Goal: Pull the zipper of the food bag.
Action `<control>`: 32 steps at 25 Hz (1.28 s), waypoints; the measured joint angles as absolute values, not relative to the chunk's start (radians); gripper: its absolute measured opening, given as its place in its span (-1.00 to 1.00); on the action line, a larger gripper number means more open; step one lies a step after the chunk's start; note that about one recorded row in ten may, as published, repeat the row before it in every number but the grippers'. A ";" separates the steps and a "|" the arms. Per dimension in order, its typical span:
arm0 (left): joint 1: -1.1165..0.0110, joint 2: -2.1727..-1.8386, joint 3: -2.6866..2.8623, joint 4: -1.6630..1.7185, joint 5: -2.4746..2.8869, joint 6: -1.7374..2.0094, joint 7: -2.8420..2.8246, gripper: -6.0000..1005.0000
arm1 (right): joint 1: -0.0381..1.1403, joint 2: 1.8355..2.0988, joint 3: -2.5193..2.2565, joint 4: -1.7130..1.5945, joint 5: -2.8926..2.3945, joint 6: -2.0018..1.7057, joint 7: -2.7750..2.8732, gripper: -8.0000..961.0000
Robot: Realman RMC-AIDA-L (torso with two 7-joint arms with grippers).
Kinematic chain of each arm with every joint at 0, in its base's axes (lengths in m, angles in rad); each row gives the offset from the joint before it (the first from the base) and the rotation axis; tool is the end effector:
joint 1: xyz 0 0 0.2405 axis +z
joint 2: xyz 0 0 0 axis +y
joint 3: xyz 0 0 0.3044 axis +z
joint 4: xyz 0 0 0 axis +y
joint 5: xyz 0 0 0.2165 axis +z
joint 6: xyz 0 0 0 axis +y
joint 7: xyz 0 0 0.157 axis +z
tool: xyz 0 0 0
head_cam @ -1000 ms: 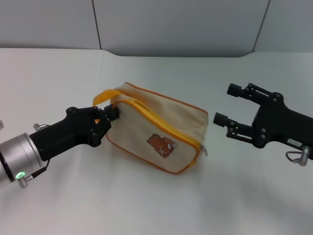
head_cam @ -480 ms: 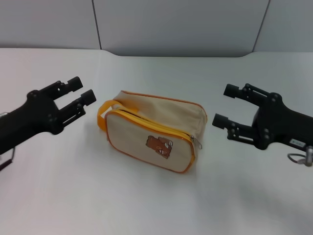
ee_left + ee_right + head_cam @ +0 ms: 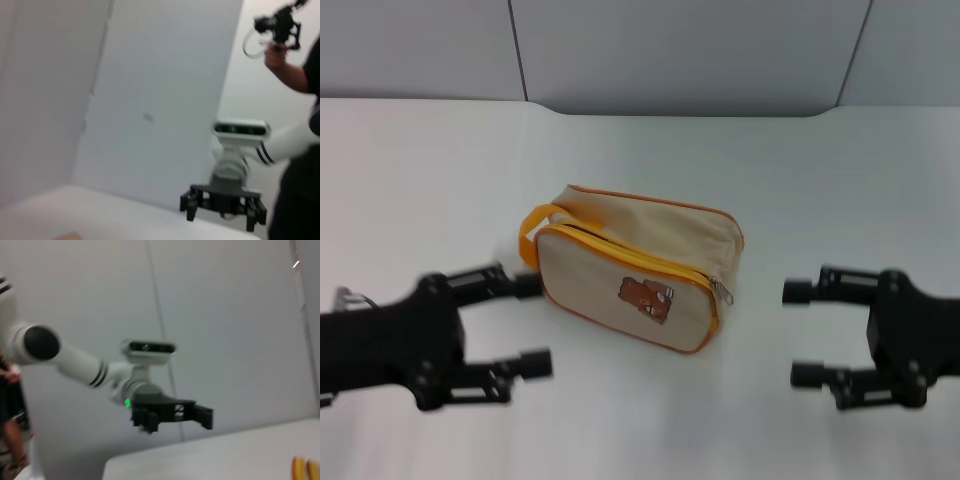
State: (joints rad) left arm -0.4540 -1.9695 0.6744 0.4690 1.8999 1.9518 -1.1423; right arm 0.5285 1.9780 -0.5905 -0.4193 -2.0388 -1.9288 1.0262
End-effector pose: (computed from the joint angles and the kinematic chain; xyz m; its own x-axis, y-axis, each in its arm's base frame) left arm -0.3092 0.2912 0.0011 0.7095 0.2255 0.6676 0.2620 -0.9639 0.0471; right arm 0.2998 0.3046 -0.0123 0.7588 -0.1427 -0.6356 -0.1713 -0.9851 0.0166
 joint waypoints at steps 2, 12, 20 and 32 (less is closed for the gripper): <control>-0.465 -1.979 0.678 0.467 1.933 1.945 -1.143 0.60 | 0.531 1.982 -0.591 -0.421 -2.073 -1.926 1.026 0.65; -0.477 -2.000 0.679 0.474 1.964 1.932 -1.135 0.64 | 0.521 2.001 -0.586 -0.422 -2.089 -1.902 1.008 0.65; -0.477 -2.002 0.680 0.474 1.974 1.924 -1.132 0.64 | 0.519 2.008 -0.588 -0.421 -2.086 -1.897 1.007 0.65; -0.474 -2.006 0.681 0.474 1.974 1.924 -1.132 0.64 | 0.520 2.008 -0.589 -0.422 -2.086 -1.900 1.006 0.65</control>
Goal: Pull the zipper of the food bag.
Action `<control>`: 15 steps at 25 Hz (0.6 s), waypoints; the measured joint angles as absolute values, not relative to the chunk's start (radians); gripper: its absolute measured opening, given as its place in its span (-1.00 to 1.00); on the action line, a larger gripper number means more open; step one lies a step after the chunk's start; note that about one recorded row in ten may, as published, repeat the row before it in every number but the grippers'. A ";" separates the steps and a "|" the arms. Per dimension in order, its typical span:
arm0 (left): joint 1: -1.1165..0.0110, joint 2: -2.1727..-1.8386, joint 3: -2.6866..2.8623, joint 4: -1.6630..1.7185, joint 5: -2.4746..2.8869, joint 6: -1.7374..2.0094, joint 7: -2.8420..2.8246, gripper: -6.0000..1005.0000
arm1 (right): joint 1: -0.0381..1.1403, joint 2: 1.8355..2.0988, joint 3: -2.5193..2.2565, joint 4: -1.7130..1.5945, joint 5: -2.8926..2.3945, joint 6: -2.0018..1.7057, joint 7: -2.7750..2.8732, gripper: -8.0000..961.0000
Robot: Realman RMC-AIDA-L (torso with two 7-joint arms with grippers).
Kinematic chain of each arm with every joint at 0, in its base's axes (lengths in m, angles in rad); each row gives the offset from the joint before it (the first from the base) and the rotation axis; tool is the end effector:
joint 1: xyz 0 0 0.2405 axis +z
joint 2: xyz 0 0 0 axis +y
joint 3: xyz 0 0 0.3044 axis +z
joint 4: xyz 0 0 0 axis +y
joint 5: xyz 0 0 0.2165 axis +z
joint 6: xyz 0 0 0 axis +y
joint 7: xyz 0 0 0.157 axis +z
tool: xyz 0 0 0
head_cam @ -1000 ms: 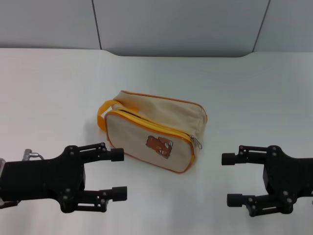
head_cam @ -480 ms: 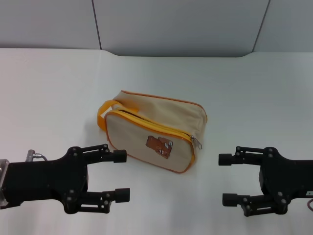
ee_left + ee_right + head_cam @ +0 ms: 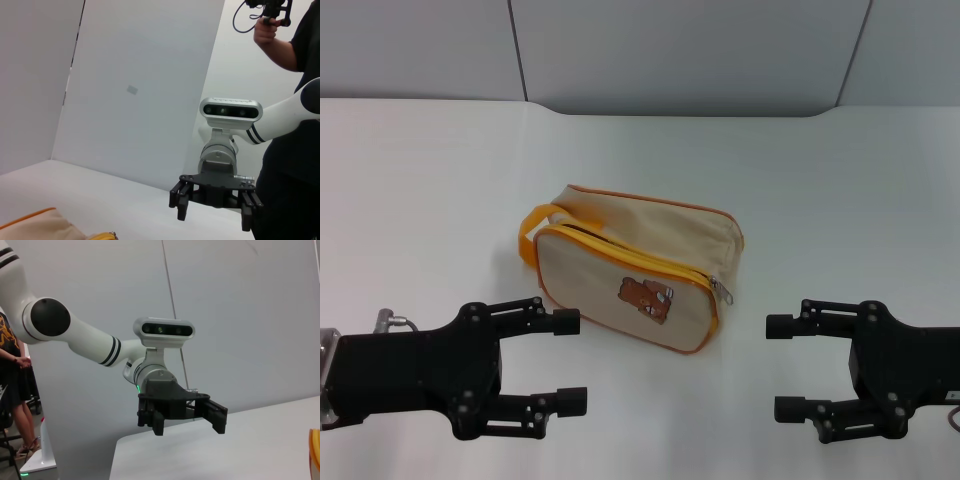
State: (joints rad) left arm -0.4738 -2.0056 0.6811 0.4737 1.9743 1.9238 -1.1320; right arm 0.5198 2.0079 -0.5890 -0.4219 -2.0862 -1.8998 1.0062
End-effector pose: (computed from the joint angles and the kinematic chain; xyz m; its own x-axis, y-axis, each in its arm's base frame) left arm -0.3035 0.2899 -0.0211 0.7418 0.2439 0.6247 0.2454 -0.9656 0.0856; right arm 0.3021 0.2974 -0.0293 0.7755 -0.1572 -0.6114 -0.1762 -0.9839 0.0295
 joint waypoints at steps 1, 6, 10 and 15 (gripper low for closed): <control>-0.473 -2.006 0.681 0.474 1.974 1.924 -1.132 0.64 | 0.520 2.008 -0.589 -0.422 -2.086 -1.902 1.006 0.65; -0.472 -2.005 0.682 0.472 1.974 1.925 -1.132 0.64 | 0.522 2.009 -0.589 -0.422 -2.088 -1.904 1.006 0.65; -0.472 -2.006 0.683 0.471 1.974 1.926 -1.131 0.64 | 0.522 2.010 -0.589 -0.422 -2.089 -1.905 1.006 0.65; -0.472 -2.008 0.683 0.471 1.974 1.925 -1.130 0.64 | 0.523 2.010 -0.589 -0.422 -2.089 -1.902 1.006 0.65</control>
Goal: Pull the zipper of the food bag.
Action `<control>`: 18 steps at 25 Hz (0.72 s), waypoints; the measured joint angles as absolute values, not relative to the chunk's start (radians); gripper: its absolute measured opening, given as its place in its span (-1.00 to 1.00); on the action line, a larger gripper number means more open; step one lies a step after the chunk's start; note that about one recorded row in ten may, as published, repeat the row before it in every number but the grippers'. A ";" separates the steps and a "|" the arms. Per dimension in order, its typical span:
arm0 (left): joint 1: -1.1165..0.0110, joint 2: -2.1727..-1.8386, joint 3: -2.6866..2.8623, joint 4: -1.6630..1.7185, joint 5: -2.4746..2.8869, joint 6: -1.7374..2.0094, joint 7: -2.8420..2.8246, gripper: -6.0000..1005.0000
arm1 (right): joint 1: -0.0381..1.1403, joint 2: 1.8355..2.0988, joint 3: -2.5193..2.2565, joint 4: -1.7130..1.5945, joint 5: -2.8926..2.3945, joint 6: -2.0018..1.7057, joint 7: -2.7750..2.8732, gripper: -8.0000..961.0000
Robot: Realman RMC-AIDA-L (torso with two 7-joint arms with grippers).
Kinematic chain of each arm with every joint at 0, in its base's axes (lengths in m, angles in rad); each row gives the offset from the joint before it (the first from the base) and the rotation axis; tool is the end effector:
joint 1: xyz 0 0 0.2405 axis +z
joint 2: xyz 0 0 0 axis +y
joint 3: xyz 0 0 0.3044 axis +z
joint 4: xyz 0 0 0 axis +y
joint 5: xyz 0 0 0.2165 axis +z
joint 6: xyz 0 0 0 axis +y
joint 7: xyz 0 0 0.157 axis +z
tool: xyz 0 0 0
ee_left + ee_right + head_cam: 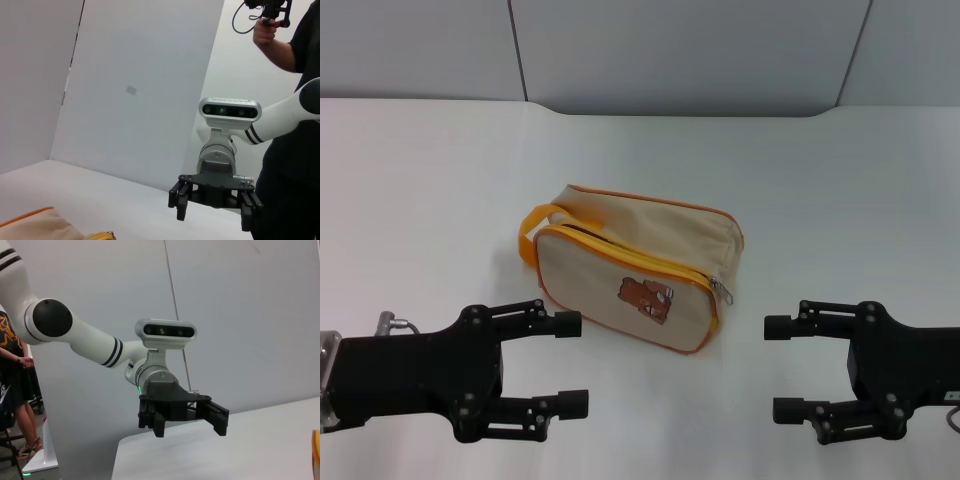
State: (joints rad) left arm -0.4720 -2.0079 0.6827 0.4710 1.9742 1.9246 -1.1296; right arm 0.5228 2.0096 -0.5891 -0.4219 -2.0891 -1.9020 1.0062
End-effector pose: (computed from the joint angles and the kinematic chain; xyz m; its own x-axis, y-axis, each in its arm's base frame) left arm -0.3035 0.2885 -0.0225 0.7396 0.2460 0.6265 0.2455 -0.9653 0.0891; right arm 0.3009 0.2976 -0.0301 0.7757 -0.1565 -0.6115 -0.1719 -0.9845 0.0339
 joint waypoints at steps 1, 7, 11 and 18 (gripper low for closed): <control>-0.472 -2.008 0.683 0.471 1.974 1.924 -1.130 0.64 | 0.523 2.010 -0.589 -0.422 -2.089 -1.902 1.006 0.65; -0.475 -2.008 0.692 0.471 1.974 1.919 -1.129 0.64 | 0.521 2.009 -0.588 -0.422 -2.088 -1.899 1.006 0.65; -0.475 -2.008 0.692 0.472 1.974 1.914 -1.128 0.64 | 0.521 2.009 -0.585 -0.422 -2.087 -1.900 1.006 0.65; -0.473 -2.009 0.692 0.472 1.974 1.909 -1.118 0.64 | 0.522 2.009 -0.580 -0.422 -2.085 -1.904 1.006 0.65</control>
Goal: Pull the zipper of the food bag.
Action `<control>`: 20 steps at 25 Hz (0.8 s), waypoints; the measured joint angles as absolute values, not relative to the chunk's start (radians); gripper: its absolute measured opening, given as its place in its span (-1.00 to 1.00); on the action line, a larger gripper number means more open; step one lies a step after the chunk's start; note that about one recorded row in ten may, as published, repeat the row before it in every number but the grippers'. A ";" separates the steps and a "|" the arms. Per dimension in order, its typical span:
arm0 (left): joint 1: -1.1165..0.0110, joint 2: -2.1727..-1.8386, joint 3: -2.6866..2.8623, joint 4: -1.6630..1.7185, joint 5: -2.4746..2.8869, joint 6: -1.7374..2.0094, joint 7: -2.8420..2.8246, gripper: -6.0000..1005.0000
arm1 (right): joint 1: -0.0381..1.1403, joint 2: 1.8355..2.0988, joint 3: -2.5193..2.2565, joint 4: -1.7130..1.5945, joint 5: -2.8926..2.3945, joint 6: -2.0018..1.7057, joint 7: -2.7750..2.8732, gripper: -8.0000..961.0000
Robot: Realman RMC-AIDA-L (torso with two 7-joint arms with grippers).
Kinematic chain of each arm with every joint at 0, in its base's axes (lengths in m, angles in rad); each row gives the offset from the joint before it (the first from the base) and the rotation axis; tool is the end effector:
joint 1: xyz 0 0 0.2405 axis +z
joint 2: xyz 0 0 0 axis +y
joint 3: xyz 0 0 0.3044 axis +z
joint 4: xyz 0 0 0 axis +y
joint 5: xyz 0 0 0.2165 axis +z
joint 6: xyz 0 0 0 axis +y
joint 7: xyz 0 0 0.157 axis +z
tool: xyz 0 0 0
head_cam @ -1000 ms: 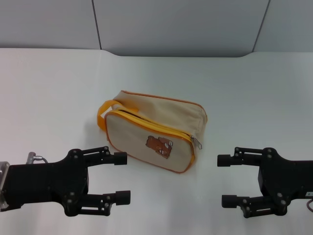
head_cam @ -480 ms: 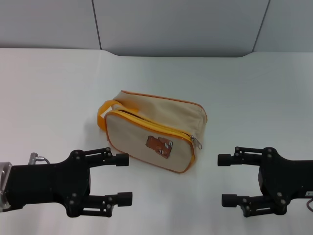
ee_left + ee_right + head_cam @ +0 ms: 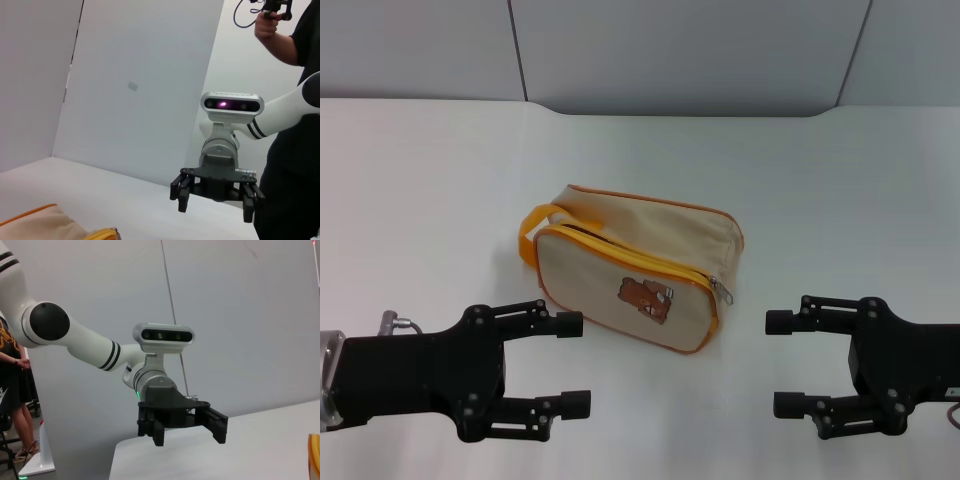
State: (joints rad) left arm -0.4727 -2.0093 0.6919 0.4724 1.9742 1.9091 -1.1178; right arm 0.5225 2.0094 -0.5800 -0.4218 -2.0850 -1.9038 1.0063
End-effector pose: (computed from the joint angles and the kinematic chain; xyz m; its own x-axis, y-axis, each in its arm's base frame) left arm -0.3041 0.2898 -0.0248 0.7500 0.2356 0.6180 0.2405 -0.9676 0.0771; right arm 0.3005 0.2984 -0.0288 0.7702 -0.1537 -0.6190 -0.1753 -0.9842 0.0263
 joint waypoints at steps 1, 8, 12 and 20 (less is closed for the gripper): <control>-0.472 -2.009 0.692 0.471 1.974 1.907 -1.113 0.64 | 0.524 2.009 -0.580 -0.422 -2.085 -1.904 1.006 0.65; -0.473 -2.009 0.692 0.468 1.974 1.904 -1.112 0.64 | 0.526 2.009 -0.578 -0.422 -2.084 -1.904 1.006 0.65; -0.475 -2.009 0.692 0.468 1.974 1.902 -1.112 0.64 | 0.526 2.009 -0.578 -0.422 -2.083 -1.904 1.006 0.65; -0.472 -2.010 0.692 0.468 1.974 1.893 -1.112 0.64 | 0.526 2.009 -0.580 -0.422 -2.083 -1.906 1.006 0.65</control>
State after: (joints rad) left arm -0.4715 -2.0095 0.6918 0.4678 1.9742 1.8928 -1.1121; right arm 0.5262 2.0094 -0.5800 -0.4218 -2.0830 -1.9057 1.0063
